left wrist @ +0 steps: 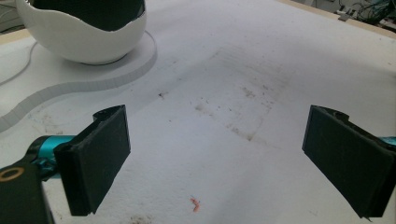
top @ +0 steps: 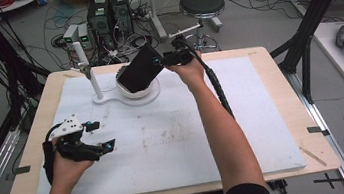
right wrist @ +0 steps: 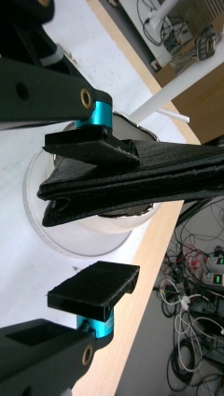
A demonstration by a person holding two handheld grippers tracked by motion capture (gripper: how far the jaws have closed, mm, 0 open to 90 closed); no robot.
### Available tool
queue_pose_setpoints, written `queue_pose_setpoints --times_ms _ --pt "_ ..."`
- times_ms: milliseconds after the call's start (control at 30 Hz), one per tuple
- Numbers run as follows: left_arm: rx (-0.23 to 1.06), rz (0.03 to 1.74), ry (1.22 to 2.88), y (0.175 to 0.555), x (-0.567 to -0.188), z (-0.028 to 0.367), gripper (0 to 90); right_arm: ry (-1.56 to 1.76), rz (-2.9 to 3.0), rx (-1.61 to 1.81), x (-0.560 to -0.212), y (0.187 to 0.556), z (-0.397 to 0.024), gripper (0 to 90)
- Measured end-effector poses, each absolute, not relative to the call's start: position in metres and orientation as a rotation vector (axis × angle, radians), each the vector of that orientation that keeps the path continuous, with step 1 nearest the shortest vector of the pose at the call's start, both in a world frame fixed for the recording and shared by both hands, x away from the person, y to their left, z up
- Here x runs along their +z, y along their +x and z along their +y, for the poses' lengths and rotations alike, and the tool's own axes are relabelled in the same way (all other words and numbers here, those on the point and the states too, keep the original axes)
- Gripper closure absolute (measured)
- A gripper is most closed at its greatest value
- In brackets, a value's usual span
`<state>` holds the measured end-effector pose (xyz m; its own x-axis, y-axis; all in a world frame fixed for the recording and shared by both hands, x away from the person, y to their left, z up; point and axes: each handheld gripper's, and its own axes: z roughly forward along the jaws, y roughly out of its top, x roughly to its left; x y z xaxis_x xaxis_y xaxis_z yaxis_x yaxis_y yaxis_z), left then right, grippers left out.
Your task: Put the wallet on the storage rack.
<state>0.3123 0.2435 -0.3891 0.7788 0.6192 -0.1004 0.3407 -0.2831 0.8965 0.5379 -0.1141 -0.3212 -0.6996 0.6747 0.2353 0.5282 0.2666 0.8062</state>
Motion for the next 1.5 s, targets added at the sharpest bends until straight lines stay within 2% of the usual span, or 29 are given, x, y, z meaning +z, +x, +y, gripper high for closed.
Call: queue_pose_setpoints --times_ms 200,533,767,1100,1500 --pt "0.357 0.752 1.889 0.312 -0.388 0.244 7.6 1.044 2.403 1.407 -0.313 0.527 -0.118 32.1" --pt "0.368 0.722 1.885 0.311 -0.384 0.235 7.6 0.949 2.333 1.482 -0.279 0.480 -0.161 26.7" --pt "0.379 0.698 1.862 0.312 -0.379 0.229 7.7 0.900 2.227 1.549 -0.266 0.441 -0.208 27.5" --pt "0.372 0.697 1.845 0.317 -0.380 0.227 7.7 0.929 2.169 1.578 -0.296 0.397 -0.266 21.7" --pt "0.362 0.716 1.827 0.322 -0.384 0.231 7.6 0.932 2.118 1.601 -0.345 0.355 -0.297 21.6"
